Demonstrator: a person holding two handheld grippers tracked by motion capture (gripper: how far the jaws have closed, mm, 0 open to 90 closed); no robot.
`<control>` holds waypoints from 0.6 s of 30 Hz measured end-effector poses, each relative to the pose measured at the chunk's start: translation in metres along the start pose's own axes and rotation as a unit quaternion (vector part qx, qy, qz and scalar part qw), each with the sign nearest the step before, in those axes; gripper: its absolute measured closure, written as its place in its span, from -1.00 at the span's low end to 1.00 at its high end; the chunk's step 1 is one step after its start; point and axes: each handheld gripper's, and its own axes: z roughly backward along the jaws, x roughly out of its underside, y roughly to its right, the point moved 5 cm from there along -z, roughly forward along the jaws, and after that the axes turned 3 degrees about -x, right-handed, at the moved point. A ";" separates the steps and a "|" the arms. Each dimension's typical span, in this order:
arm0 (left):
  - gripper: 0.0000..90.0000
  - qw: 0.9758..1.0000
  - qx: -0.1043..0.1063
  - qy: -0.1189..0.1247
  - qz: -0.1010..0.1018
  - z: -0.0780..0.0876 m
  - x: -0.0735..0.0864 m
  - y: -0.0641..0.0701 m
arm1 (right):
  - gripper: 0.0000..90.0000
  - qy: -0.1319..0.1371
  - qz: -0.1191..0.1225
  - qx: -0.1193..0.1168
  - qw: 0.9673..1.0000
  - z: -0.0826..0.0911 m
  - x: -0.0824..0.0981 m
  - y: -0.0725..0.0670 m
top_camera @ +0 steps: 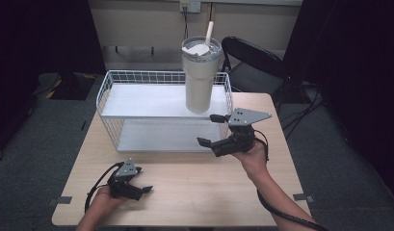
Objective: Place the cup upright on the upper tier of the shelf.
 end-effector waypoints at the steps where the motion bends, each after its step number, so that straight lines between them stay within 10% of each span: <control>1: -0.68 1.000 0.000 0.000 0.000 0.000 0.000 0.000 | -0.70 -0.001 0.000 0.000 1.000 0.000 0.001 0.000; 18: -0.68 1.000 0.000 0.000 0.000 0.000 0.000 0.000 | -0.71 -0.011 -0.003 -0.011 1.000 0.004 0.026 -0.004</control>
